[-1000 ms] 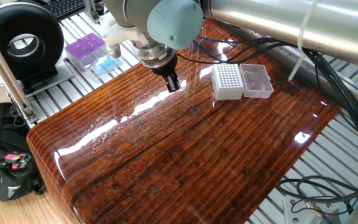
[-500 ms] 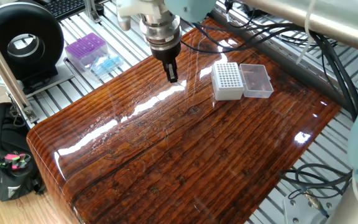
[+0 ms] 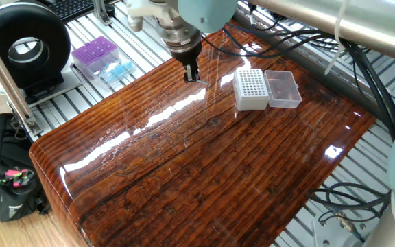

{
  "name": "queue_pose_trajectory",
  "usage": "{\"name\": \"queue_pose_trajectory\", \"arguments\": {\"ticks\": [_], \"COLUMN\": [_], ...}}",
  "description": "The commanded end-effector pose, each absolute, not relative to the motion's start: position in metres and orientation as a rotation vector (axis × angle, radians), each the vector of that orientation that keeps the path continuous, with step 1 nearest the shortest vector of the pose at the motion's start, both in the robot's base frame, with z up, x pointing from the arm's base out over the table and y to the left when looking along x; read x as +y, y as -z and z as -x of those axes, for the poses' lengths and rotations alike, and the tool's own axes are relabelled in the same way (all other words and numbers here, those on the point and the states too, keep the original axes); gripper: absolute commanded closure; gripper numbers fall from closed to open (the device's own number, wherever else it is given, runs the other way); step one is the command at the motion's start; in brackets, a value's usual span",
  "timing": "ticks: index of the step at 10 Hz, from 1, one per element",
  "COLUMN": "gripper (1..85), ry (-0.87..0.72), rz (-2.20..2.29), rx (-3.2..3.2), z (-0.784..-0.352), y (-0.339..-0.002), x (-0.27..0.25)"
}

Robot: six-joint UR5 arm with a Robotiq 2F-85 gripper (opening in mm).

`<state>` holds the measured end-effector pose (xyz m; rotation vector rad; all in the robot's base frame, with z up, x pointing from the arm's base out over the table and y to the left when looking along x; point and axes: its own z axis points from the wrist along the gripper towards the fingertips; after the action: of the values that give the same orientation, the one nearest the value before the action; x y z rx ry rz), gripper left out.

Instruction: Insert a medium pipette tip into the holder for medium pipette tips

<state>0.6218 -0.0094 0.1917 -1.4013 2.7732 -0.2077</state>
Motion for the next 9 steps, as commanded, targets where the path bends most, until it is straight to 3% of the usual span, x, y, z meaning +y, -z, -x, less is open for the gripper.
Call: {"name": "queue_pose_trajectory", "arguments": {"ticks": [1,4,9], "gripper": [84.7,84.7,84.7], "ry": [-0.013,-0.060,-0.081], "rz": [1.477,1.485,1.543], "rx": [2.621,2.507,2.464], "z": [-0.633,-0.630,-0.620], "y": [-0.233,-0.206,-0.202], "x": [-0.042,-0.069,-0.083]}}
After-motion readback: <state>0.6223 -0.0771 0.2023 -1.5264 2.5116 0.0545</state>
